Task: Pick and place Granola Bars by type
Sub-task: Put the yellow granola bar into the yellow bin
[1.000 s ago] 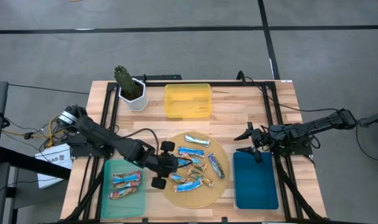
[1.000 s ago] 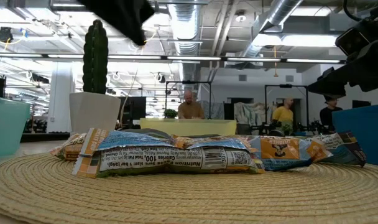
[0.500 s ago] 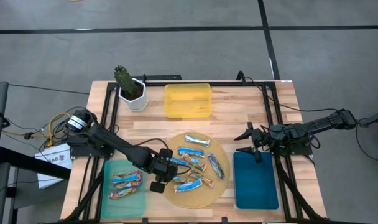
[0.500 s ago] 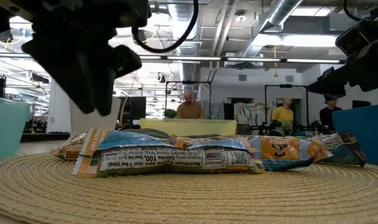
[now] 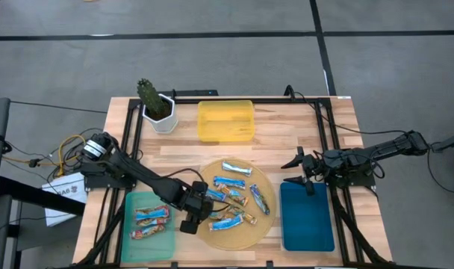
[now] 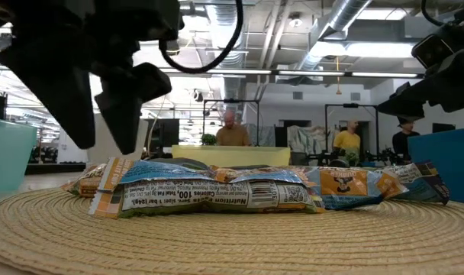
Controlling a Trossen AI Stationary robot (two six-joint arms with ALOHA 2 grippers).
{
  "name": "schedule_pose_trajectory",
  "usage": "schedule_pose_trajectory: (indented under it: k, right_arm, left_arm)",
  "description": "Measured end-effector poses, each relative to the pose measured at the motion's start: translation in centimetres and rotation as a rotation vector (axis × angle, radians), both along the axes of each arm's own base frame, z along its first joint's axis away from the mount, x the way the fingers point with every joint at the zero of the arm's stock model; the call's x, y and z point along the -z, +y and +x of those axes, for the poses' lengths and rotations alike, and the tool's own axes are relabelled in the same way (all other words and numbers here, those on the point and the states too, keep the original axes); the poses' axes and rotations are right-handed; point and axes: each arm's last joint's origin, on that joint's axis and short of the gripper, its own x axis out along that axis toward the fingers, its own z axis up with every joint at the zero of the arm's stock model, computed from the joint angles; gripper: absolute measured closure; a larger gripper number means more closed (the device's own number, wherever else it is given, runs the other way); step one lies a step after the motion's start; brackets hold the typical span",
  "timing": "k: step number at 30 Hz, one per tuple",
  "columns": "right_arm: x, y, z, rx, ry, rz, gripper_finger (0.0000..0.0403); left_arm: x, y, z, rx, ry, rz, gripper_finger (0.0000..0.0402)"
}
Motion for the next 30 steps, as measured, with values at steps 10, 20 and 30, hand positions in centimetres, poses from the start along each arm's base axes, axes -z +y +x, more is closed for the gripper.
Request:
schedule_pose_trajectory:
  k: [10,20,30]
  right_arm:
    - [0.0,0.0,0.0,0.0,-0.001,0.0,0.0168]
    - [0.0,0.0,0.0,0.0,0.0,0.0,0.0168]
    - [0.0,0.0,0.0,0.0,0.002,-0.001,0.0168]
  left_arm:
    - [0.4,0.1,0.0,0.022,-0.002,0.045,0.0164]
    - [0.5,0.1,0.0,0.027,-0.001,0.048,0.0164]
    - [1.8,-0.1,0.6,0.027,0.018,0.044,0.0164]
